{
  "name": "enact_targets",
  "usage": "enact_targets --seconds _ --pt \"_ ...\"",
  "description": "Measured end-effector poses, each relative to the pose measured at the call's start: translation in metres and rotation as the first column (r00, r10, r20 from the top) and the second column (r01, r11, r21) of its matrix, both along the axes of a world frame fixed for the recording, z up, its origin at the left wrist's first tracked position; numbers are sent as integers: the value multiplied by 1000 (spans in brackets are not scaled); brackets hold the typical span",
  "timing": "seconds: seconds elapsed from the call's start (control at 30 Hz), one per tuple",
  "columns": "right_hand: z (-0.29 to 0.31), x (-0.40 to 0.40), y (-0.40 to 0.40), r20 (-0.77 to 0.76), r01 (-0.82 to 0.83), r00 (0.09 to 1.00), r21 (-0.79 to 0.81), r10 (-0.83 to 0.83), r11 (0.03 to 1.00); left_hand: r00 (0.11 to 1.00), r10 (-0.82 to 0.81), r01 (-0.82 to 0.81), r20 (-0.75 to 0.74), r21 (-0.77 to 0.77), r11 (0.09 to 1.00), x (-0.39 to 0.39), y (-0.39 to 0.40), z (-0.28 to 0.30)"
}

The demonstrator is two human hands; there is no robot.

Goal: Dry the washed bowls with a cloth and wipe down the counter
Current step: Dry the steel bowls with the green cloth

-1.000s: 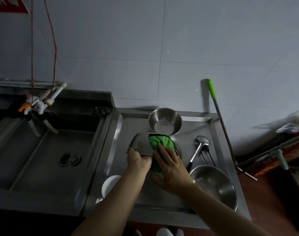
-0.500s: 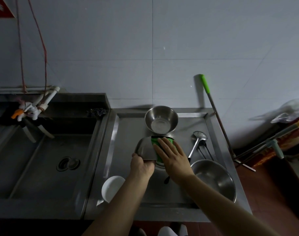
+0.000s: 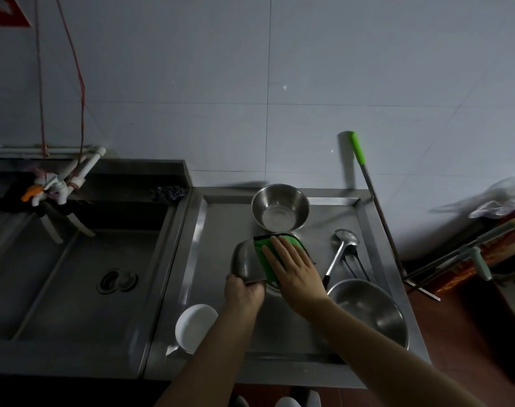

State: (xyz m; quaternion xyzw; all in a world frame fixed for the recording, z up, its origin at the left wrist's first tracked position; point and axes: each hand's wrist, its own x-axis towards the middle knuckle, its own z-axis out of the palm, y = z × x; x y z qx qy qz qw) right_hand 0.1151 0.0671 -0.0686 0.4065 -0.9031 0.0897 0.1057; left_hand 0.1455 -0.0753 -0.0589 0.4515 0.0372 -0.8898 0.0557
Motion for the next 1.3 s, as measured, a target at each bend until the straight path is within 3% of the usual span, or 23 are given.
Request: enact_targets --seconds 0.23,0.33,0.43,0.67,0.87,1.0,1.07,1.1,1.13,1.17,1.2,1.23,1.27,1.3 --pt "14 -14 24 -202 -287 944 -108 262 952 957 -290 290 -22 20 957 6 -29 19" --pt "22 -14 26 -235 -354 918 -128 318 927 942 -331 333 53 -31 942 4 -48 34" --pt "25 -20 22 -225 -319 934 -169 278 933 950 -291 297 110 -50 953 -5 -57 38" --pt "25 -17 3 -160 -260 959 -156 236 953 995 -91 82 -29 -217 973 -9 14 60" --pt "31 -29 41 -205 -320 937 -170 284 932 962 -271 274 41 -128 953 -4 -23 71" --pt "33 -37 37 -186 -311 943 -202 275 929 920 -386 390 73 -287 875 -1 -39 71" --pt "33 -42 34 -129 -259 963 -217 236 941 822 -541 559 179 -438 704 -2 -42 70" --pt "34 -44 35 -109 -249 967 -212 230 945 739 -589 659 328 -533 530 2 -42 64" --pt "34 -46 38 -103 -252 967 -199 235 947 663 -542 723 517 -630 283 7 -41 53" --pt "34 -46 40 -105 -264 963 -186 248 946 633 -398 709 664 -704 -47 15 -38 41" --pt "34 -45 41 -106 -283 958 -178 267 942 673 -281 570 684 -722 -392 21 -36 29" --pt "32 -44 41 -113 -305 951 -176 289 936 734 -278 351 620 -696 -627 26 -33 22" --pt "30 -42 40 -128 -326 943 -173 307 929 740 -342 177 580 -657 -733 27 -32 21" --pt "29 -41 40 -141 -334 939 -172 313 927 704 -427 92 567 -669 -737 27 -34 24"
